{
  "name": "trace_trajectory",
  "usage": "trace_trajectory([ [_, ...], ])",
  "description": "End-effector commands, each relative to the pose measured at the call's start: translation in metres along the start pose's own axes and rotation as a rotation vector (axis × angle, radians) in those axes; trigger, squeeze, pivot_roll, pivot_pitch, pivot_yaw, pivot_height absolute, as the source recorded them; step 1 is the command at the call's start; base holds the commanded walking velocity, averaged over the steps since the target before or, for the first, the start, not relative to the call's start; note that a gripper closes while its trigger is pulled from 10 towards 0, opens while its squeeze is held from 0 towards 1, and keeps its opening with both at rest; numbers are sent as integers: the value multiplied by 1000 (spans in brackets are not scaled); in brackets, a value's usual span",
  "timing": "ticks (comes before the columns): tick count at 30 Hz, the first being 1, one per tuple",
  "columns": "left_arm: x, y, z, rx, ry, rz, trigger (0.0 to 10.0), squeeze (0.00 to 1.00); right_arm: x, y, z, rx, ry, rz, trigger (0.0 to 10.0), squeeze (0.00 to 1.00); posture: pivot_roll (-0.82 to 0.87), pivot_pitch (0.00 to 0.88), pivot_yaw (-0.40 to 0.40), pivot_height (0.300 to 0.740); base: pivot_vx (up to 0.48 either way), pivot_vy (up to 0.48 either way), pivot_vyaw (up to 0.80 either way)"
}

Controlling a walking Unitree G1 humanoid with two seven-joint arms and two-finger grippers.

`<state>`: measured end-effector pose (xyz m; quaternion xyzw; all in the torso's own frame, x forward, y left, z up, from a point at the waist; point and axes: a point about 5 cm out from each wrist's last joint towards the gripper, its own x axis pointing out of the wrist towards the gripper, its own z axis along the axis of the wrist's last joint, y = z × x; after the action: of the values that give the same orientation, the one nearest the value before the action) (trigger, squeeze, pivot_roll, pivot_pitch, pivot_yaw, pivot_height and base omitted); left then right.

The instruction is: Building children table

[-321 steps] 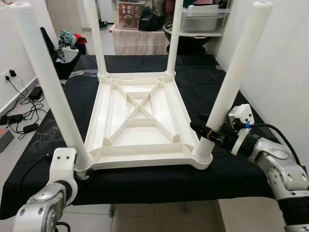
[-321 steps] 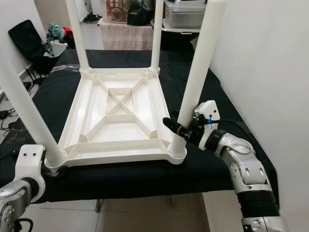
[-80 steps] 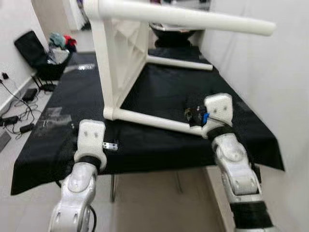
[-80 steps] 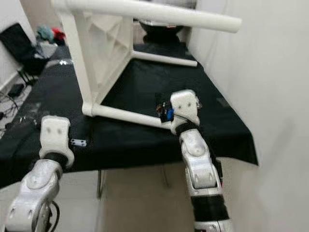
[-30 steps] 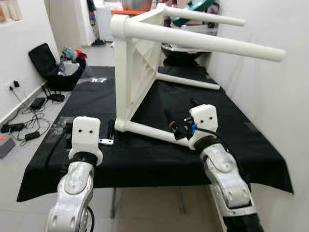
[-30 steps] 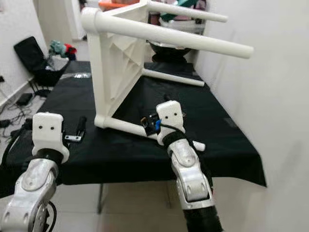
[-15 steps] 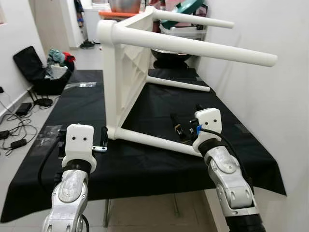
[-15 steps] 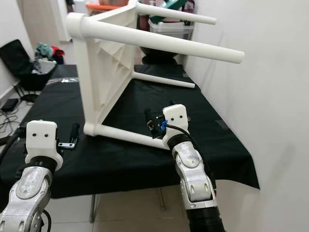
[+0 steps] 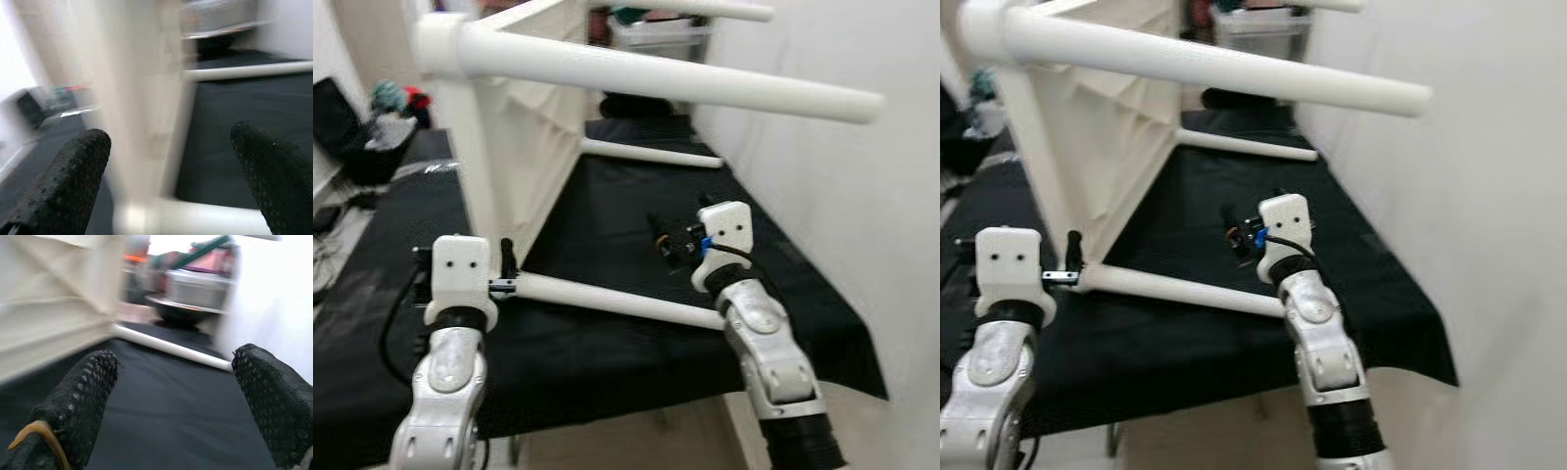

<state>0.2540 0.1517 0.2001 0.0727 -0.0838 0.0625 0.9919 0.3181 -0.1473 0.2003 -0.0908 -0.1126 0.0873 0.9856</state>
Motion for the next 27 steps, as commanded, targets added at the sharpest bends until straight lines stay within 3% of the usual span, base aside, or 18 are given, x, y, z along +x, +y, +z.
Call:
trace_trajectory([
  [1,-1,7,-5,14,30,32,10000,0,1,9,1,21,-4,26,10000,0,94,32,-52,740,0,0,0],
  [6,-2,5,-10,-4,54,18,10000,0,2,7,4,-6,-18,21,10000,0,90,34,-49,740,0,0,0],
  [8,-2,2,-15,-40,81,3,10000,0,3,-2,2,-99,-3,22,10000,0,85,35,-51,740,0,0,0],
  [10,0,-3,-22,-82,113,-52,10000,0,2,-23,3,-313,-7,-84,10000,0,80,33,-48,740,0,0,0],
  [11,0,-3,-22,-82,113,-52,10000,0,2,-23,3,-313,-7,-84,10000,0,80,33,-48,740,0,0,0],
  [12,1,-5,-25,-94,121,-77,10000,0,1,-32,5,-399,-21,-140,10000,0,80,33,-48,740,0,0,0],
  [13,1,-5,-25,-94,121,-77,10000,0,1,-32,5,-399,-21,-140,10000,0,80,33,-48,740,0,0,0],
  [14,3,-8,-26,-102,125,-115,10000,0,0,-38,9,-477,-52,-174,10000,0,74,39,-46,740,0,0,0],
  [16,6,-10,-28,-98,122,-146,10000,0,-2,-41,13,-512,-76,-201,10000,8,74,39,-46,740,0,0,0],
  [17,8,-11,-27,-109,117,-160,10000,0,-3,-42,17,-530,-99,-217,10000,282,71,43,-43,740,0,0,0],
  [18,8,-11,-27,-109,117,-160,10000,0,-3,-42,17,-530,-99,-217,10000,282,71,43,-43,740,0,0,0],
  [19,12,-11,-27,-111,108,-184,10000,0,-6,-42,24,-560,-146,-237,10000,1000,68,46,-42,740,0,0,0],
  [23,16,-11,-27,-98,97,-204,10000,0,-10,-42,31,-597,-197,-264,10000,1000,62,49,-39,740,0,0,0],
  [24,22,-11,-27,-95,88,-220,10000,0,-15,-42,37,-658,-241,-308,10000,1000,62,51,-35,740,0,0,0],
  [26,22,-11,-27,-95,88,-220,10000,0,-15,-42,37,-658,-241,-308,10000,1000,62,51,-35,740,0,0,0],
  [27,28,-10,-27,-99,82,-234,10000,0,-21,-42,43,-727,-284,-352,10000,157,62,51,-33,740,0,0,0],
])
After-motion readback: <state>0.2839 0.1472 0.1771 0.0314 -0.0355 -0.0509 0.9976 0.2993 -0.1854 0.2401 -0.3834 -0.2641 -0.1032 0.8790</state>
